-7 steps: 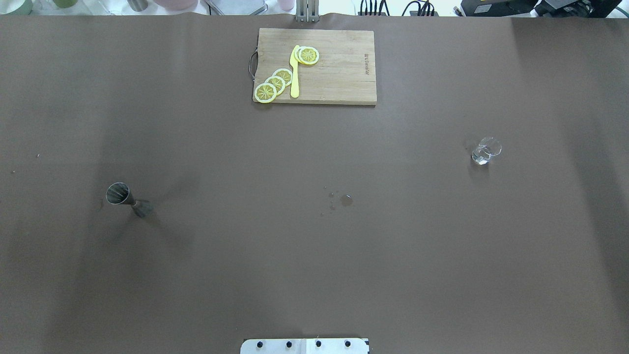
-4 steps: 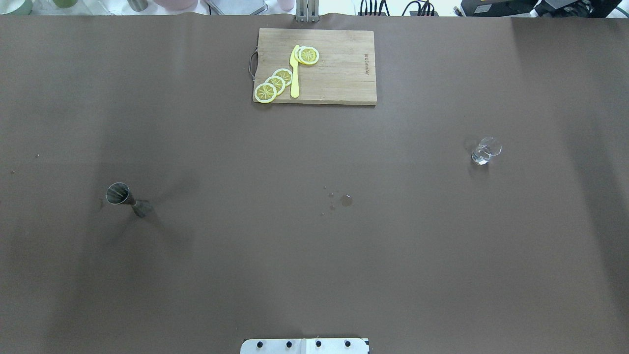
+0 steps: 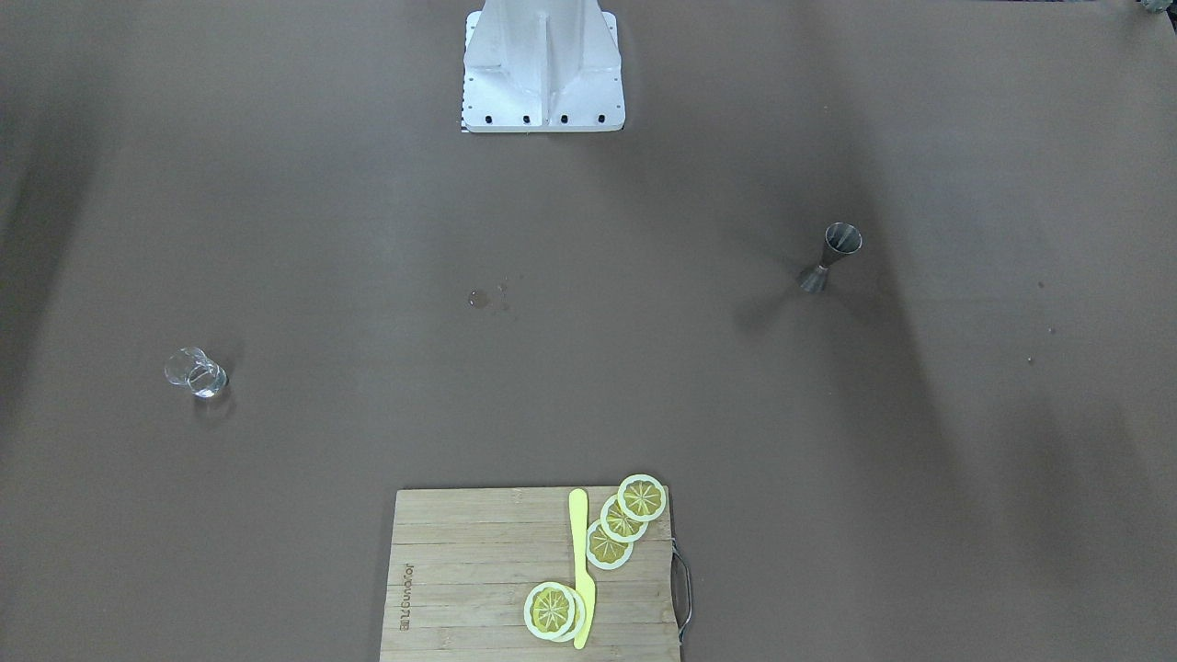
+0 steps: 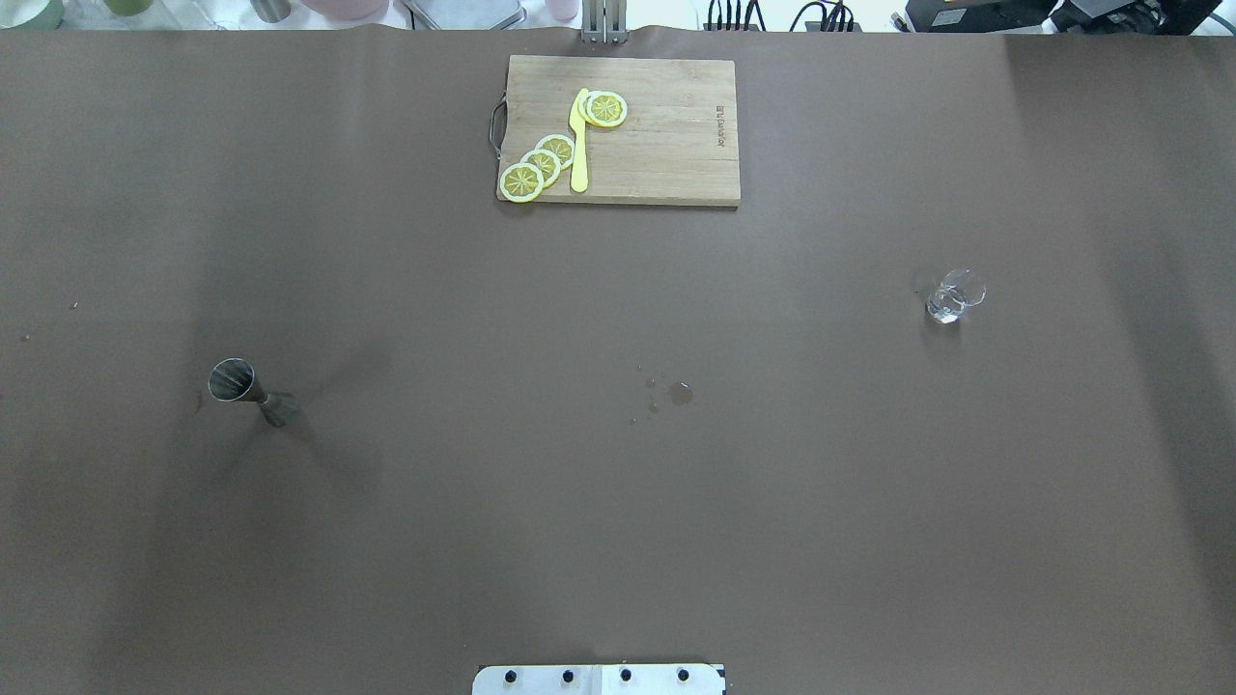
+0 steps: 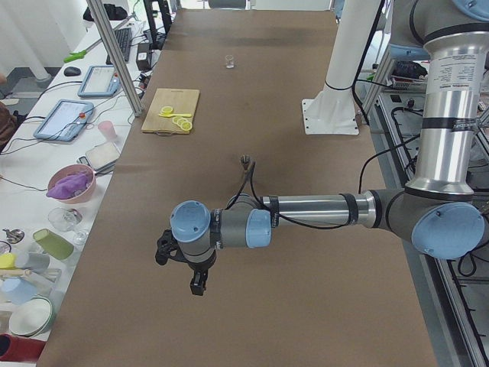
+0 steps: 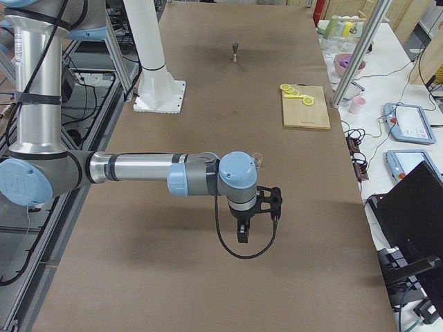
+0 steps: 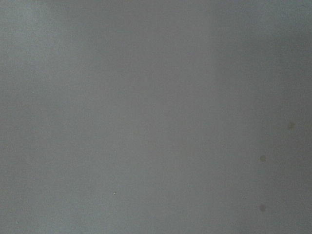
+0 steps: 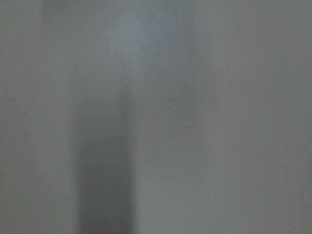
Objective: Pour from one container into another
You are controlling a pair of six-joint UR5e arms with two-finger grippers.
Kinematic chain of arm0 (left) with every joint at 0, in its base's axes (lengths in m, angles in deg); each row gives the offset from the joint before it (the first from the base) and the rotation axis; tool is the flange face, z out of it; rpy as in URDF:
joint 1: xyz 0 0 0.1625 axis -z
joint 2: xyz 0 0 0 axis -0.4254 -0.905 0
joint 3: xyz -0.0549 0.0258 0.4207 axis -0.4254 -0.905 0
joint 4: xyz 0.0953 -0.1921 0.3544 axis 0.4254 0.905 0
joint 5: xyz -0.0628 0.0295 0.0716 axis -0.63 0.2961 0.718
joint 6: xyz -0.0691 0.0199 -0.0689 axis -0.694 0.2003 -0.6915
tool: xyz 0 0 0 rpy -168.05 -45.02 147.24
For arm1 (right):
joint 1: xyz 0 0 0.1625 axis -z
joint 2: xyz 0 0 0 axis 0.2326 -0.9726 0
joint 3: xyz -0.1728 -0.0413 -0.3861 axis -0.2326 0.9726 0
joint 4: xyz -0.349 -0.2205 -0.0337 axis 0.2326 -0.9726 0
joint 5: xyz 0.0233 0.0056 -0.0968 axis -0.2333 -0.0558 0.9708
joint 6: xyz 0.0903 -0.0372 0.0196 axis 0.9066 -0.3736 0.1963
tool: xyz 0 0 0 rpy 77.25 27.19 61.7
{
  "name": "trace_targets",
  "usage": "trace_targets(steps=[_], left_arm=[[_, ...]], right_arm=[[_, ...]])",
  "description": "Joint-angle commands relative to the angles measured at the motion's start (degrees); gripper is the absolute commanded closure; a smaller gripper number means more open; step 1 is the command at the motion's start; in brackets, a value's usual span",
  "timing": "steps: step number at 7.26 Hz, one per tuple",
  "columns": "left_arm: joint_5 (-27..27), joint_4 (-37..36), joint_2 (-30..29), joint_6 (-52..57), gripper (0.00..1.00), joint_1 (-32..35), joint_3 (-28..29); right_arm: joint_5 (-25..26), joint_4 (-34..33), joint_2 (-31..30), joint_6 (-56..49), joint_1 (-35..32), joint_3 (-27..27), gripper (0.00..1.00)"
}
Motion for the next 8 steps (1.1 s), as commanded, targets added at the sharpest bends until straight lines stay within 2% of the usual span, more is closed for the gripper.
trace_targets(steps=[1,3,4,7,8], left_arm=[[0.0,0.0,0.0,0.0,0.01,0.0,-0.2],[0.1,-0.3,-0.1,-0.3,0.01,0.0,-1.3],[0.1,-2.2,0.0,-0.4,0.01,0.0,-4.4],[0.0,-19.1,-0.1,-1.0,0.01,-0.1,-18.5],[0.0,-23.1,-0.1,-6.4,0.01,-0.2,-23.6]], right_arm=[[-2.7,0.2,-0.2,-4.6,0.0,0.8,0.0],[-3.5,0.1,0.5,-11.3,0.0,2.0,0.0],[-5.1,0.2,2.0,-13.5,0.0,3.9,0.0],[-7.0,3.9,4.8,-15.1,-0.3,8.7,0.0],[-10.3,4.1,5.2,-14.8,-0.5,9.6,0.0]])
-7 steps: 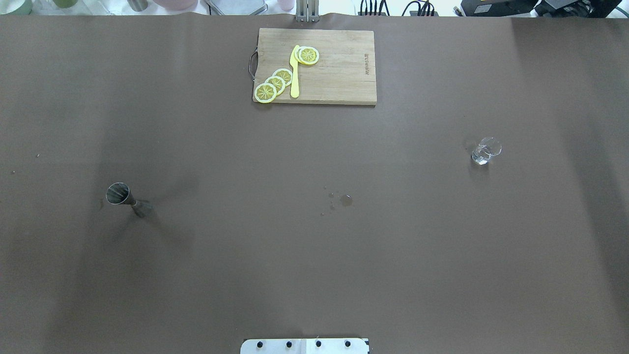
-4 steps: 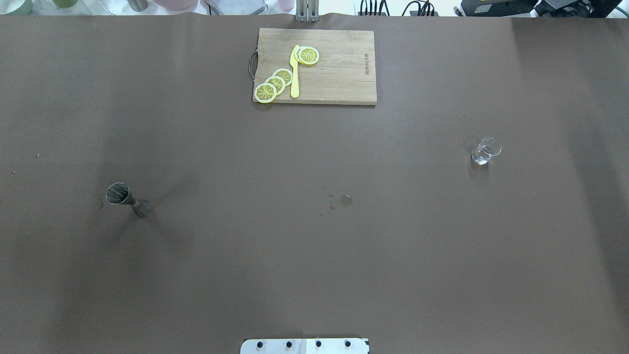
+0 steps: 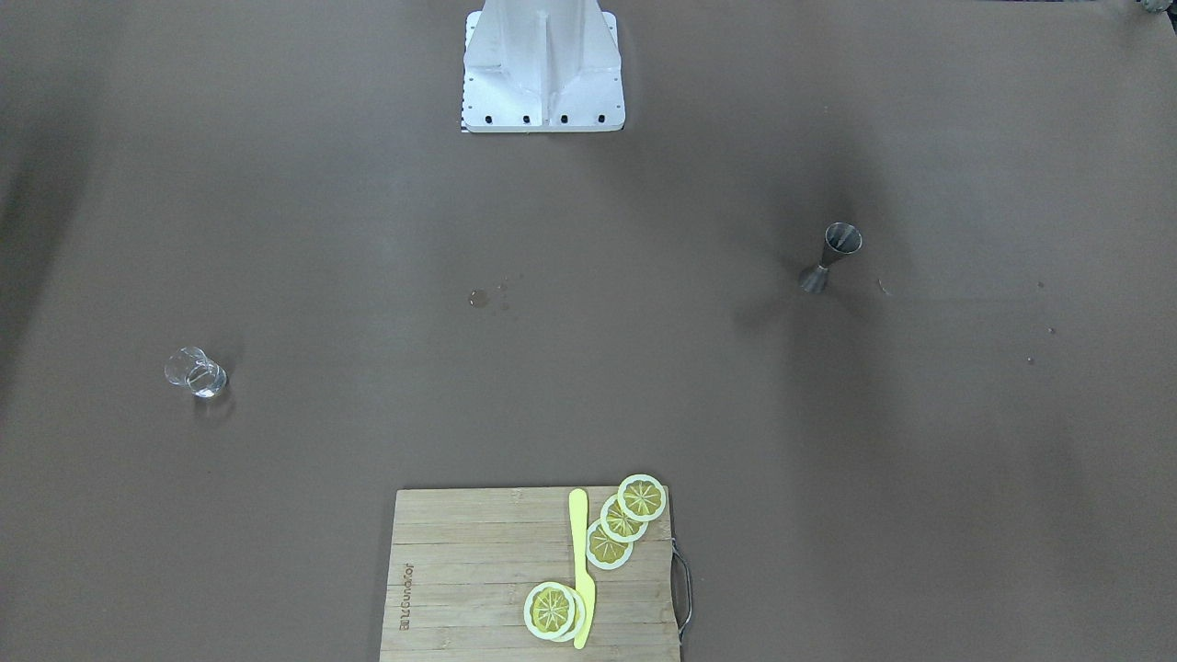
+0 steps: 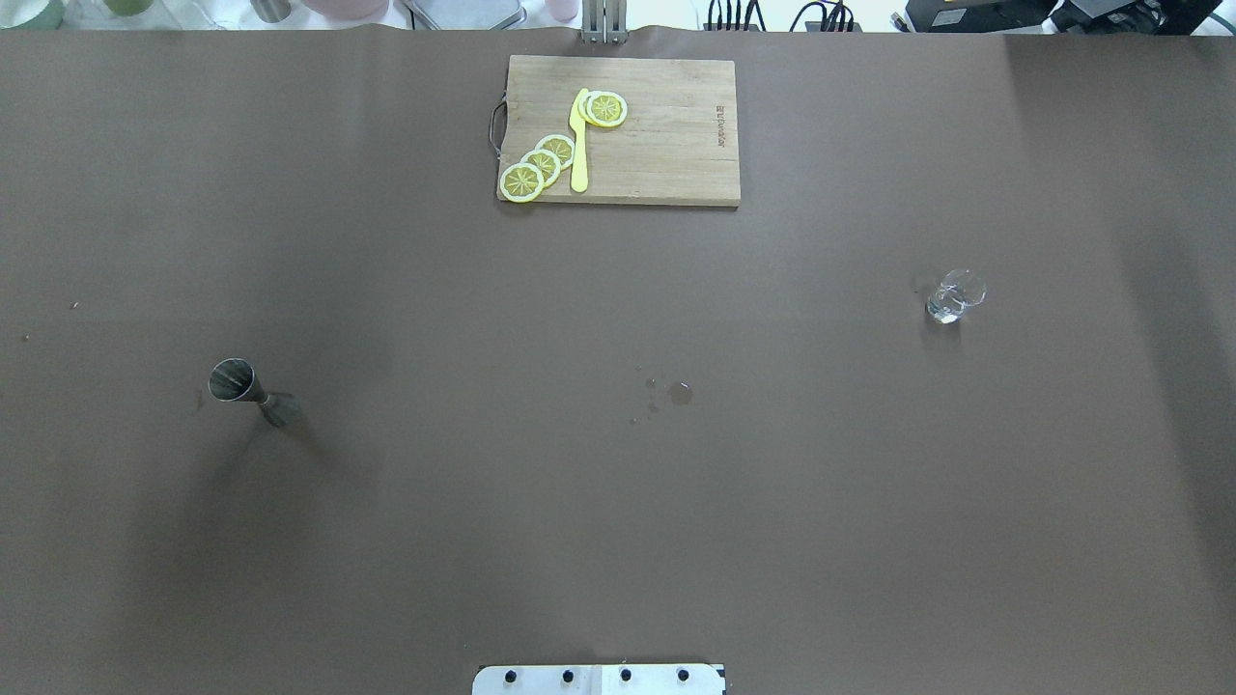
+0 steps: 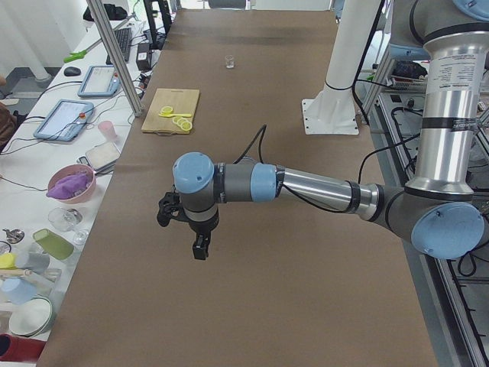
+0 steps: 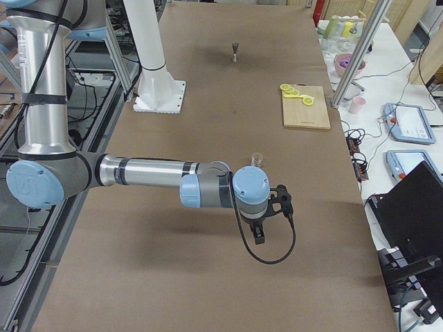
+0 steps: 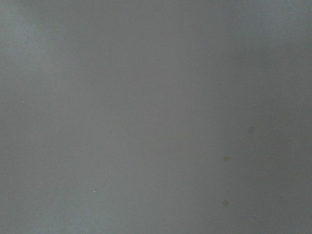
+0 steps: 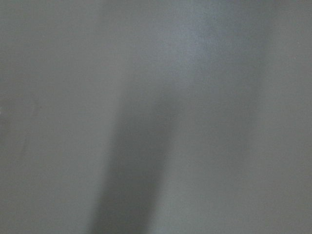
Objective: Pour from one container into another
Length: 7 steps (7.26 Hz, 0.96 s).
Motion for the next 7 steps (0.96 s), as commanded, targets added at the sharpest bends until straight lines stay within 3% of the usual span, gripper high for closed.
trace_targets(steps=[1,3,4,6,7], left_arm=[[-0.1,-8.5,0.0,-9.3,0.01,-0.9,-10.4],[-0.1,-10.8,-0.4,-22.5,0.01,-11.3,-17.7],[-0.1,-10.6,-0.6,-28.8,0.01,-15.4,-20.3],[-0.7,-10.7,-1.4,-40.3,0.01,-19.0,-22.3],[-0.6,-10.5,-2.3,-49.7,0.01,-24.0,-24.5]], right_arm=[[-5.7,1.0,0.6,0.2,-0.9,1.5,0.0],[-10.4,1.2,0.6,1.6,-2.4,1.4,0.0],[-10.5,5.3,0.0,1.6,-2.4,1.6,0.01],[-8.5,6.1,-0.4,1.4,-2.4,0.8,0.0],[-5.2,6.1,-0.1,1.6,-2.4,0.2,0.0]])
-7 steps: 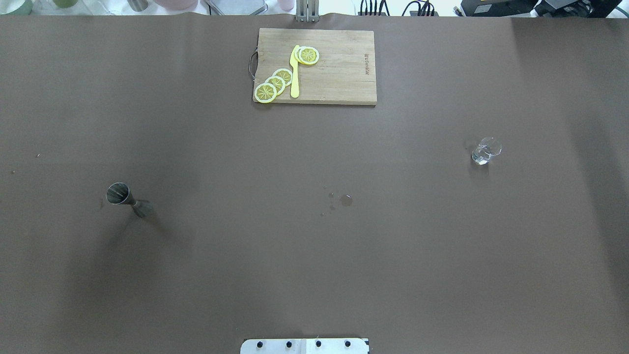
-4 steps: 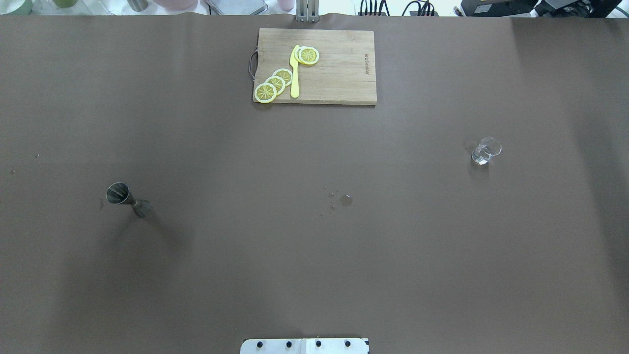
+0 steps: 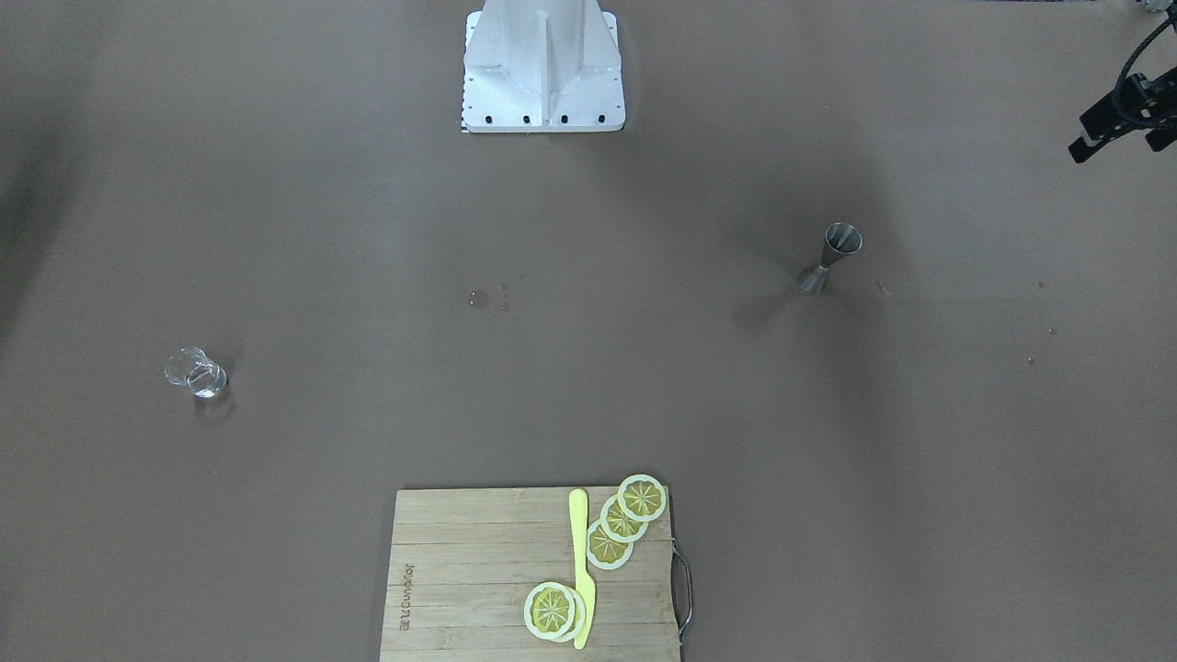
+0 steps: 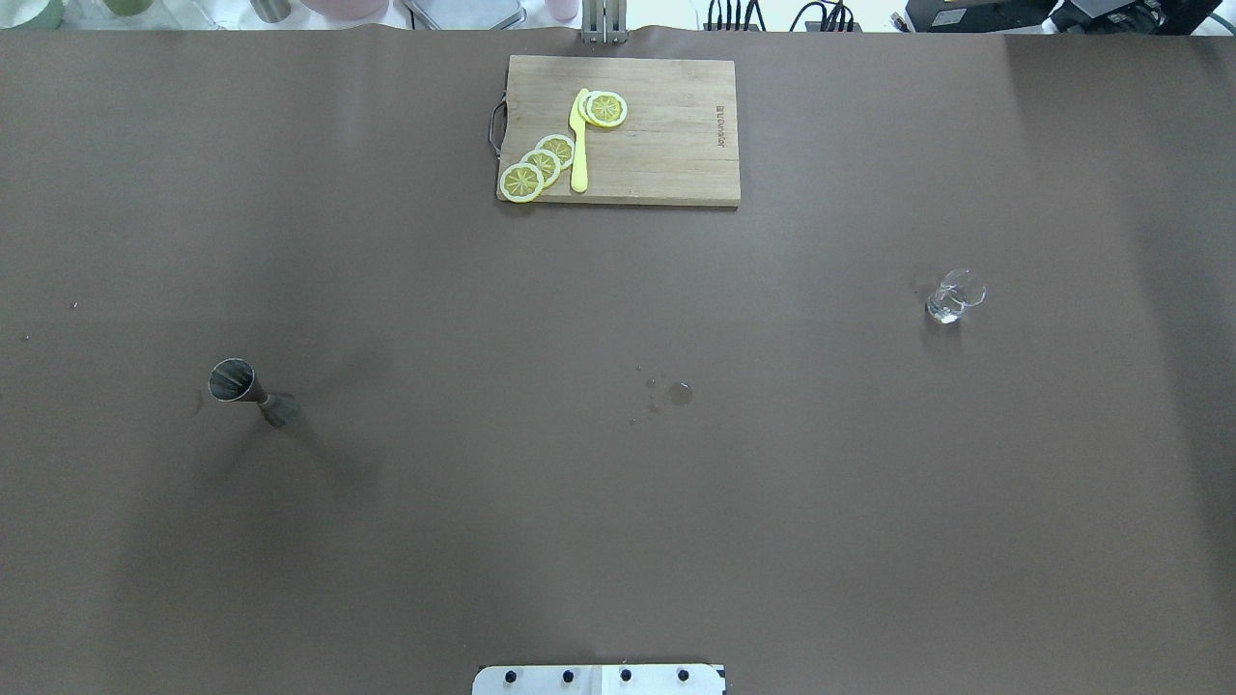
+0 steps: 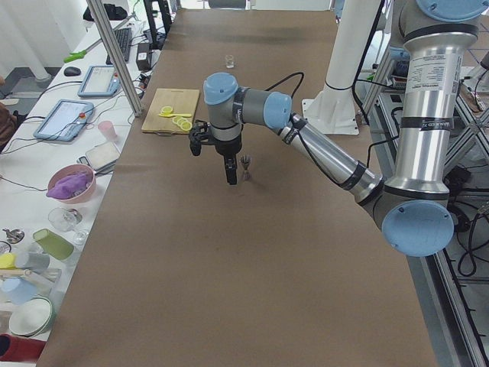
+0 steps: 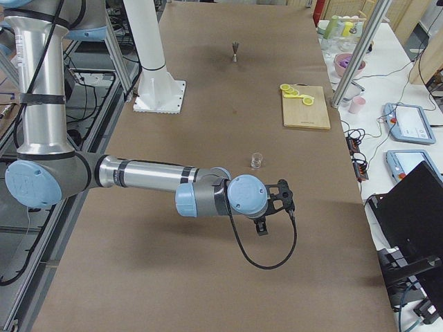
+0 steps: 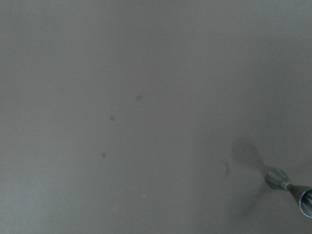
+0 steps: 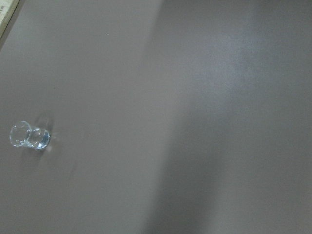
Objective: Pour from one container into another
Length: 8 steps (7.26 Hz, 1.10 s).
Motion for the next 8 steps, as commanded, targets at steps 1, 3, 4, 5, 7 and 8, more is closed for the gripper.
trace_targets(steps=[1,3,4,5,7,8], left_arm=[[0.5,-0.2,-3.8,-15.8,0.01,-10.4,-4.4],[0.6,0.0,-3.5,-20.8,0.01,-13.6,-9.1],[2.6,2.4,-4.0,-28.3,0.01,-15.7,-9.2],[6.0,8.5,-3.6,-36.7,0.01,-19.5,-9.0],[13.5,12.6,-3.4,-46.9,0.01,-27.1,-9.1],[16.4,14.9,-1.0,-47.6,0.01,-29.5,-10.1]], right_arm=[[4.4,0.2,0.1,1.3,0.0,-1.5,0.0],[5.6,0.2,-1.3,2.6,0.1,-4.2,0.01],[5.6,0.2,-2.1,4.5,0.1,-6.0,0.01],[6.0,0.2,-2.2,7.6,0.8,-6.5,0.05],[7.0,0.2,-9.3,11.4,1.7,-12.4,0.05],[7.9,0.2,-14.0,11.9,1.8,-15.9,0.03]])
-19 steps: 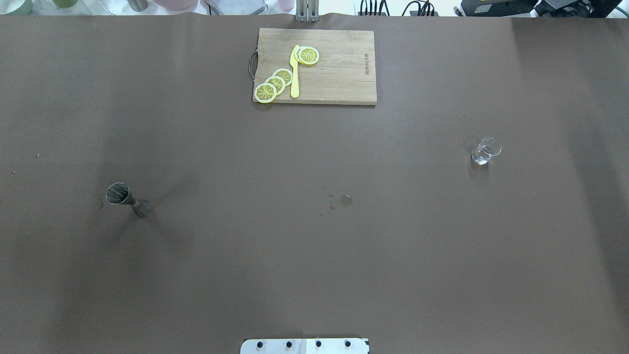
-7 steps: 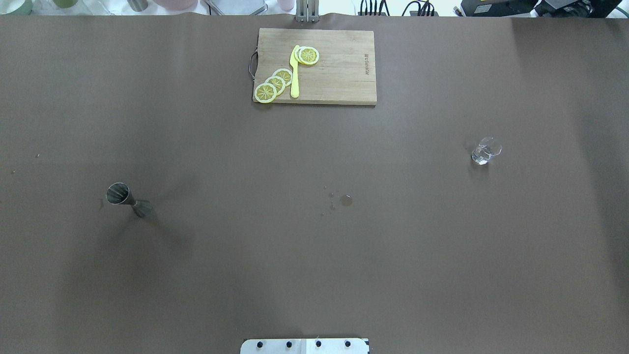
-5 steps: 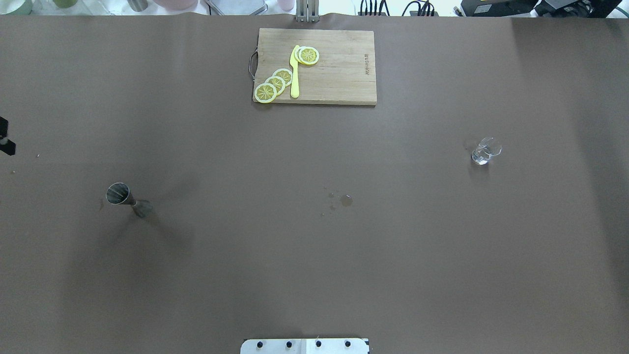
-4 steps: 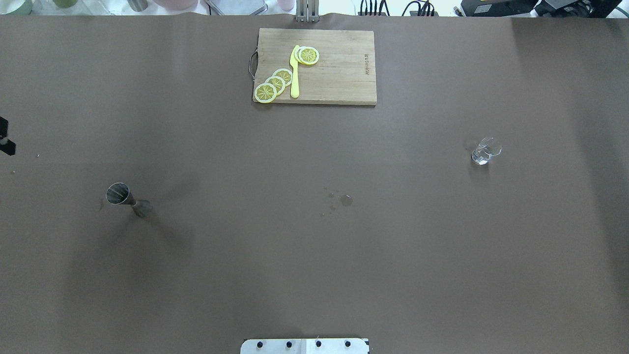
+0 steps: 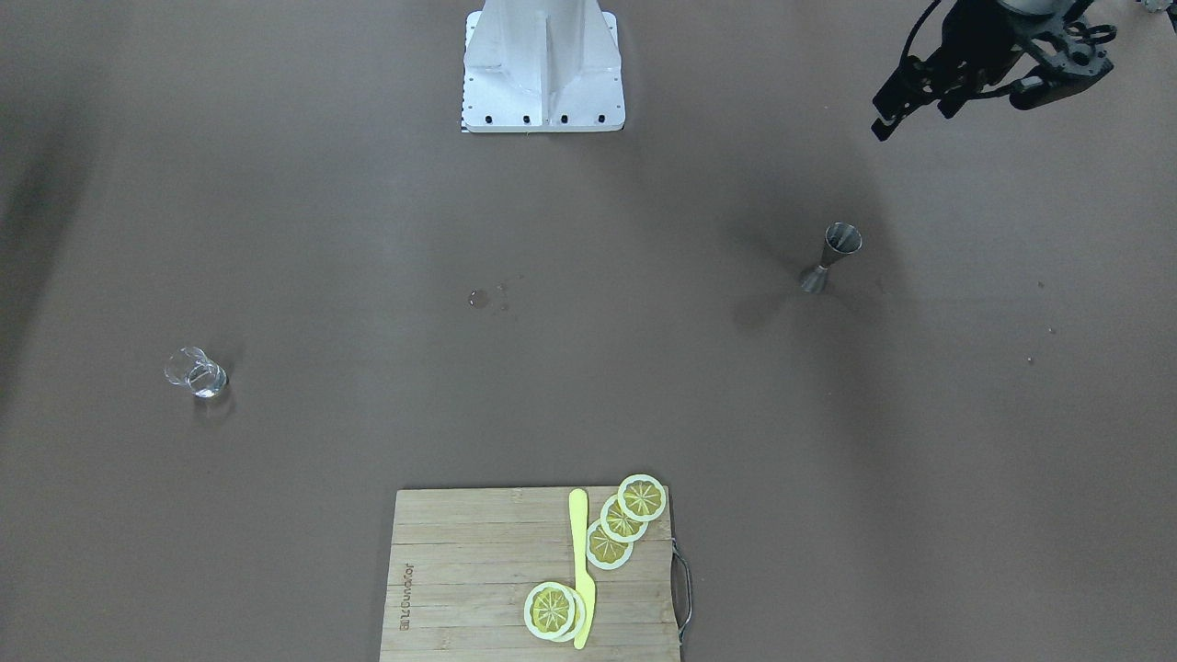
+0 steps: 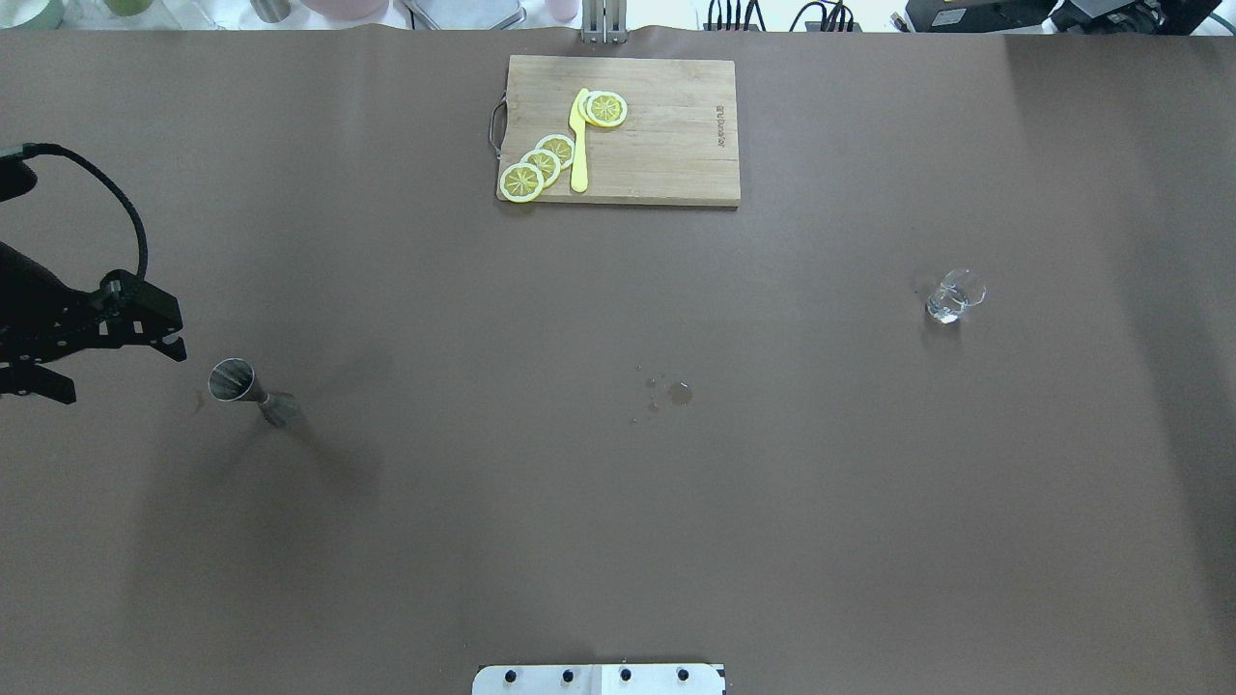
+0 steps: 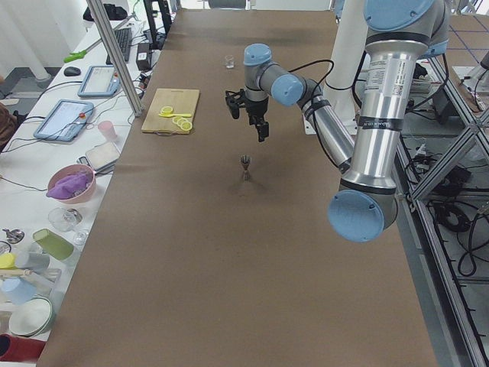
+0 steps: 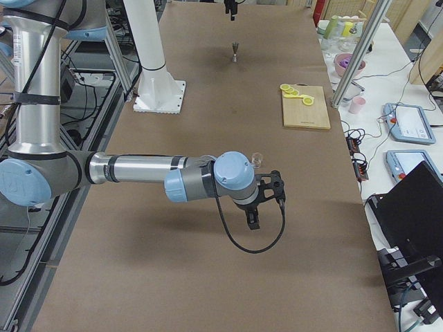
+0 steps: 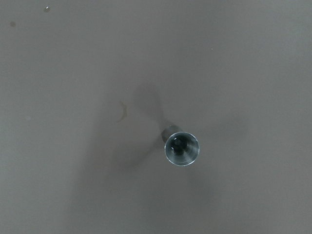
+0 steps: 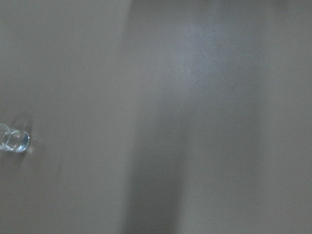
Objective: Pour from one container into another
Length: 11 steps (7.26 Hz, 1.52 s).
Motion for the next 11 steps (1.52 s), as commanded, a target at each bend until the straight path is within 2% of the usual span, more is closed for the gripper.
trace_targets(steps=[1,2,3,4,6,8,11], left_arm=[[6.0,8.3,7.2,-4.5,0.01,-5.9,-2.6],[7.6,18.4,14.6,-7.2,0.01,-6.8,-2.9],[7.7,30.7,23.7,-8.4,0.01,-6.9,-2.6],[7.8,37.2,28.1,-10.9,0.01,-6.9,-2.3],[11.8,37.6,28.2,-14.1,0.01,-10.1,-2.3],[12.8,37.6,28.1,-15.8,0.01,-12.9,-2.8],[13.4,37.5,27.3,-16.2,0.02,-20.6,-5.0]], right_arm=[[1.0,0.2,-10.1,1.8,0.2,-8.0,0.03],[1.1,0.4,-13.7,2.1,0.2,-11.3,0.02],[1.2,2.4,-14.2,2.2,0.2,-11.2,0.02],[1.3,7.9,-14.1,4.0,0.3,-8.8,0.01],[1.1,21.4,-12.7,5.4,0.4,-0.2,0.02],[1.0,35.8,-12.5,7.7,0.9,7.7,0.02],[1.4,46.3,-12.5,14.9,5.5,8.8,0.01]])
